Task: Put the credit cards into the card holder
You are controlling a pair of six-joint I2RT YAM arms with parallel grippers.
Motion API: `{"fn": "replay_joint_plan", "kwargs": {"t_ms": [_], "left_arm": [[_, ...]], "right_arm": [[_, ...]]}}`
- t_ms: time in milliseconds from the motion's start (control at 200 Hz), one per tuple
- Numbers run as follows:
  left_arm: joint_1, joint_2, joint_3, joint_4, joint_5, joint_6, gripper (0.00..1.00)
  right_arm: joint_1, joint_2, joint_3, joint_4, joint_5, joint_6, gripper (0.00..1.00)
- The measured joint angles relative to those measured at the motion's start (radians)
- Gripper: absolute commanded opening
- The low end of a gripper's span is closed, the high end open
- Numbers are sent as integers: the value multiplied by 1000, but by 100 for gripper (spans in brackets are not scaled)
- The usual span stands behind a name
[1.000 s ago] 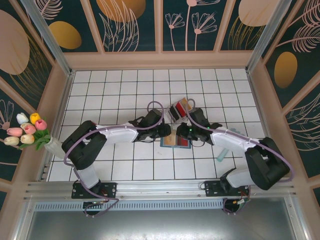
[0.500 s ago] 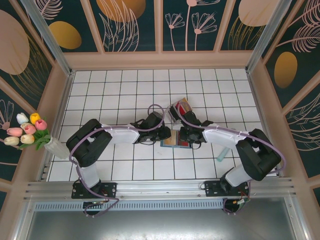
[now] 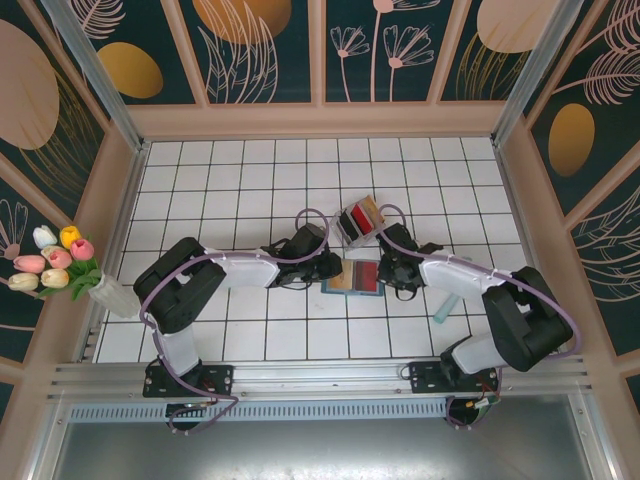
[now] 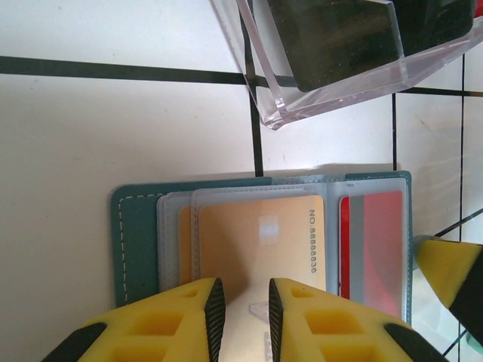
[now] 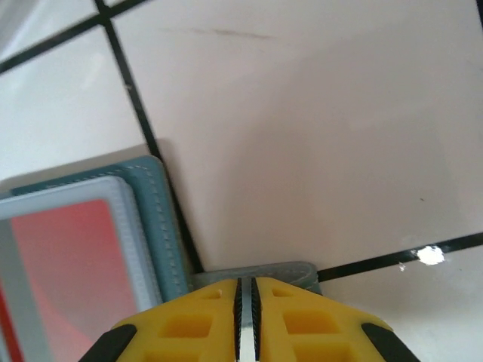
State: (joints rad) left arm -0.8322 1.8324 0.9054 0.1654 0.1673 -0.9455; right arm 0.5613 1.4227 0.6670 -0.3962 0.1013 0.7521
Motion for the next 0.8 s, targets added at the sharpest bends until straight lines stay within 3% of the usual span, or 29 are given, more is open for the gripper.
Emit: {"fn": "replay_joint_plan", "kwargs": {"t_ms": [585, 801], "left_arm": [[0, 7, 0, 15, 0, -2, 27], [-1, 8, 0, 18, 0, -2, 27]], "right_arm": [[0, -16, -4, -60, 85, 138, 24], [-44, -34, -31, -68, 85, 162, 24]]}}
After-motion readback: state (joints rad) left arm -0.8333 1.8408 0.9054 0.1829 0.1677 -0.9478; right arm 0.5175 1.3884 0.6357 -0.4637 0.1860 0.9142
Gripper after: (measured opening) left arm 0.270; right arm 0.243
